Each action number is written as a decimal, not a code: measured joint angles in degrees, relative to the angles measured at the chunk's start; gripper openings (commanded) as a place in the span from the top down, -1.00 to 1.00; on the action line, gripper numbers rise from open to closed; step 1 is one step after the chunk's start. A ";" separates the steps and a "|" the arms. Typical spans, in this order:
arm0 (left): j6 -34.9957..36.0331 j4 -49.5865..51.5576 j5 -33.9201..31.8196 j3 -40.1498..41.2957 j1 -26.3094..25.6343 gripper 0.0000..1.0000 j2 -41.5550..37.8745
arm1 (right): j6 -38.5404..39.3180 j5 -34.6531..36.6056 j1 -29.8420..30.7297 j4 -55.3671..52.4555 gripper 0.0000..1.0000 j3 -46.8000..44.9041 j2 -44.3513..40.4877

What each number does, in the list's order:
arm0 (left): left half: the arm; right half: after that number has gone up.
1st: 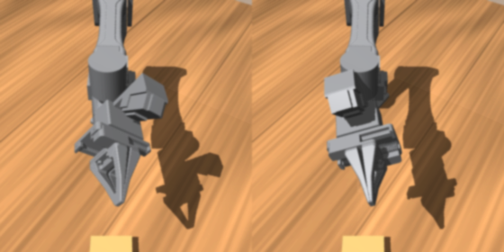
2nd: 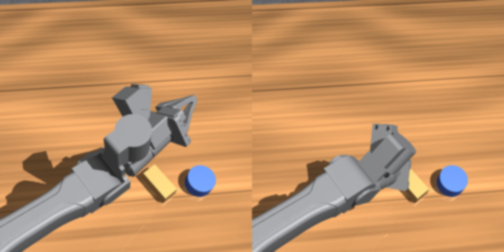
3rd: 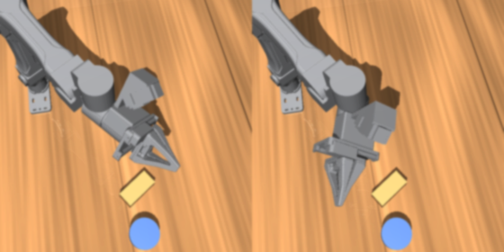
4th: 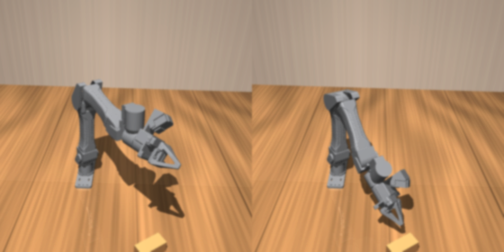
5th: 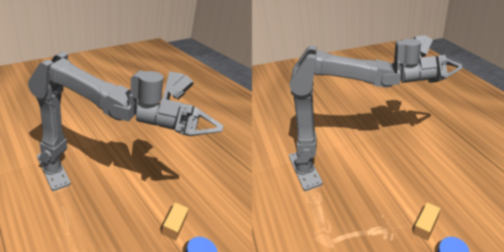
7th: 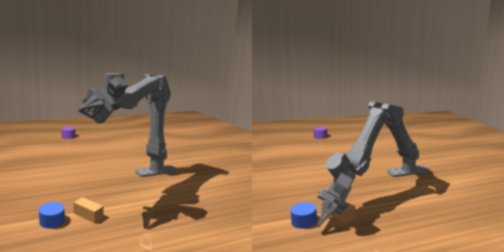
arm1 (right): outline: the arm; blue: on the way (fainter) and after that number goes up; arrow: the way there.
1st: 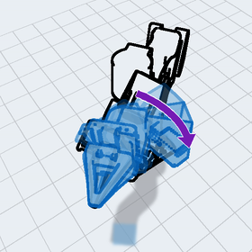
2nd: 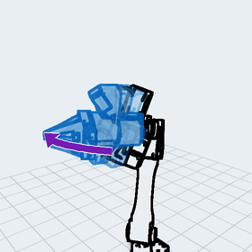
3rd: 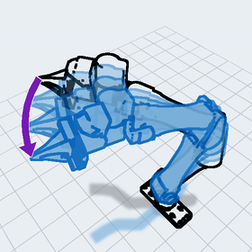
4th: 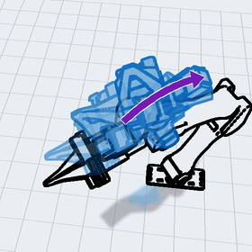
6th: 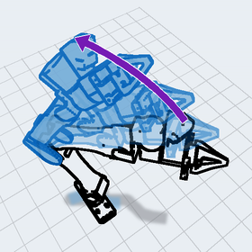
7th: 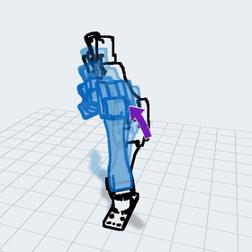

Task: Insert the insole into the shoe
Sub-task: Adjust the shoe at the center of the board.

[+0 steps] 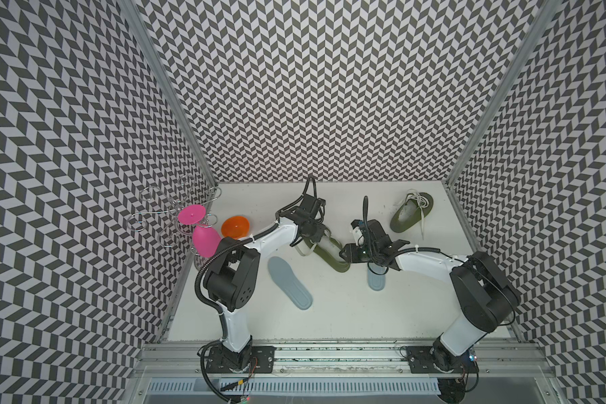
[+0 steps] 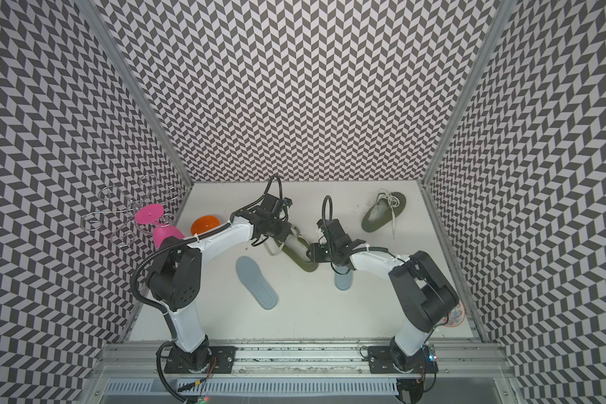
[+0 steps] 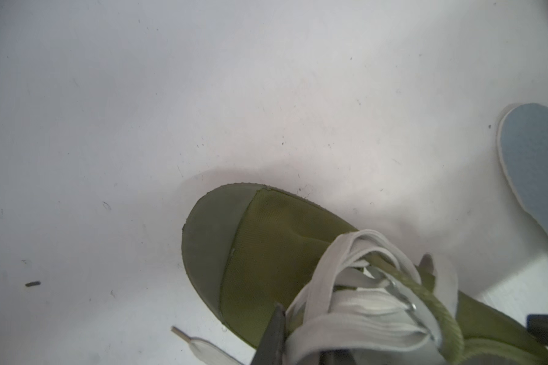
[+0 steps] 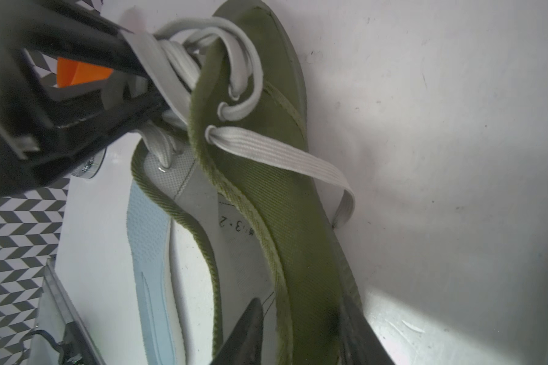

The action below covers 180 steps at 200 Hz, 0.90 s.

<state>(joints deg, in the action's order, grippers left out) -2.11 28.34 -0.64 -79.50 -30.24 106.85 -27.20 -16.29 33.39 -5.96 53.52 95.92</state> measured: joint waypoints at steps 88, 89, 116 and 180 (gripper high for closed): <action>2.43 3.85 -0.17 -2.05 -0.59 0.24 0.28 | -0.72 -0.24 -0.17 0.07 0.03 3.58 0.02; 2.56 3.91 -0.22 -2.05 -0.61 0.23 0.28 | -0.70 -0.24 -0.20 0.07 0.03 3.67 0.02; 2.49 5.27 -0.61 -2.05 -1.46 -0.04 0.15 | -0.26 -0.17 -0.20 -0.09 0.02 4.24 0.02; -0.63 8.70 -2.34 -1.29 -4.15 -0.51 -4.22 | 0.72 0.02 -0.70 -1.79 0.01 4.24 0.00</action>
<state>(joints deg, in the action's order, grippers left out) -2.74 37.04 -2.98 -80.79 -34.39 102.63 -26.48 -16.27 32.69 -7.75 57.76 95.92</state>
